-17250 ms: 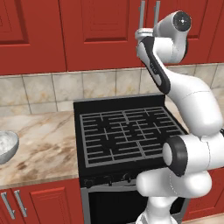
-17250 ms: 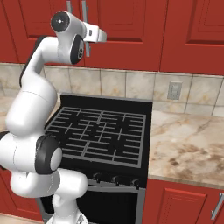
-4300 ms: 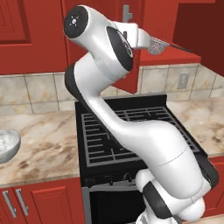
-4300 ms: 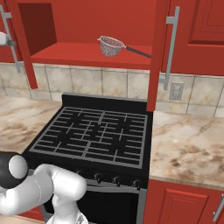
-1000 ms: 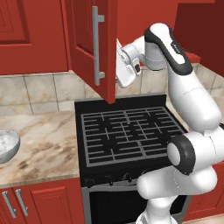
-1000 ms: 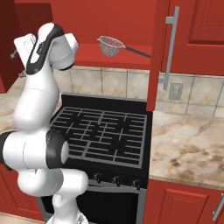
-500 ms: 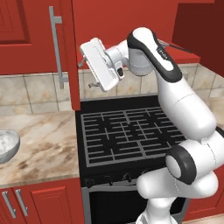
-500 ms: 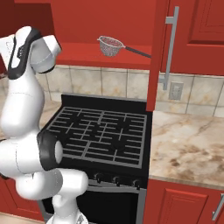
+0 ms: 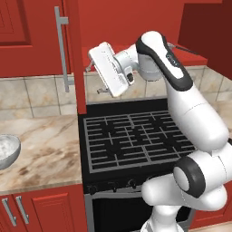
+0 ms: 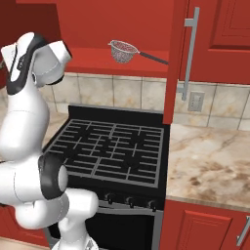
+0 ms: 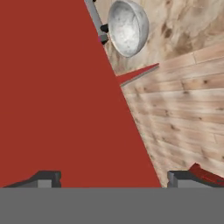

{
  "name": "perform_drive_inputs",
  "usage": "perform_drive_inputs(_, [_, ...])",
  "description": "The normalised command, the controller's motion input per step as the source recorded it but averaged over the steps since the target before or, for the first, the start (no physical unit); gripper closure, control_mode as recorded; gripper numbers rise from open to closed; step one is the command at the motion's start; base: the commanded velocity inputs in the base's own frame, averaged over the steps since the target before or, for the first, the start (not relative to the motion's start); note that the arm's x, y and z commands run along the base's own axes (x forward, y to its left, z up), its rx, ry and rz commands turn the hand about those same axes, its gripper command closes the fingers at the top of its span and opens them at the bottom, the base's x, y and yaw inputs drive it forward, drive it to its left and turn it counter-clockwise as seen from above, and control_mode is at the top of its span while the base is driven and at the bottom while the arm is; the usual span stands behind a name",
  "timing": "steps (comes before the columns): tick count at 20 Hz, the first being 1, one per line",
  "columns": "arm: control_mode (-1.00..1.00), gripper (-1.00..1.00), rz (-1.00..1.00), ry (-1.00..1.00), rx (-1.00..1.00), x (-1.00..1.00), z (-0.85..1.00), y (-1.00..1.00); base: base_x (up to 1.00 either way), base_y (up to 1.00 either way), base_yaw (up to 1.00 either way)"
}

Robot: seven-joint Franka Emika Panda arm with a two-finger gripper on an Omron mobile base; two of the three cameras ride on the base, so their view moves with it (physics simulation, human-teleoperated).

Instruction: Open the cabinet and setup a tea strainer by placing it in the bowl upright.

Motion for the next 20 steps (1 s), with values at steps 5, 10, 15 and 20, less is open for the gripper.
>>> perform_drive_inputs(5, [-1.0, -1.0, 0.01, -0.13, -0.08, 0.18, -0.6, -0.95, 0.0, 0.0, 0.0])
perform_drive_inputs(10, [-1.0, -1.0, 0.1, -0.13, -0.18, 0.43, -0.34, -1.0, 0.0, 0.0, 0.0])
perform_drive_inputs(15, [-1.0, -1.0, 0.15, -0.1, -0.28, 0.65, -0.49, -0.99, 0.0, 0.0, 0.0])
perform_drive_inputs(20, [-1.0, -1.0, 0.35, -0.24, -0.4, 0.26, -0.23, -1.0, 0.0, 0.0, 0.0])
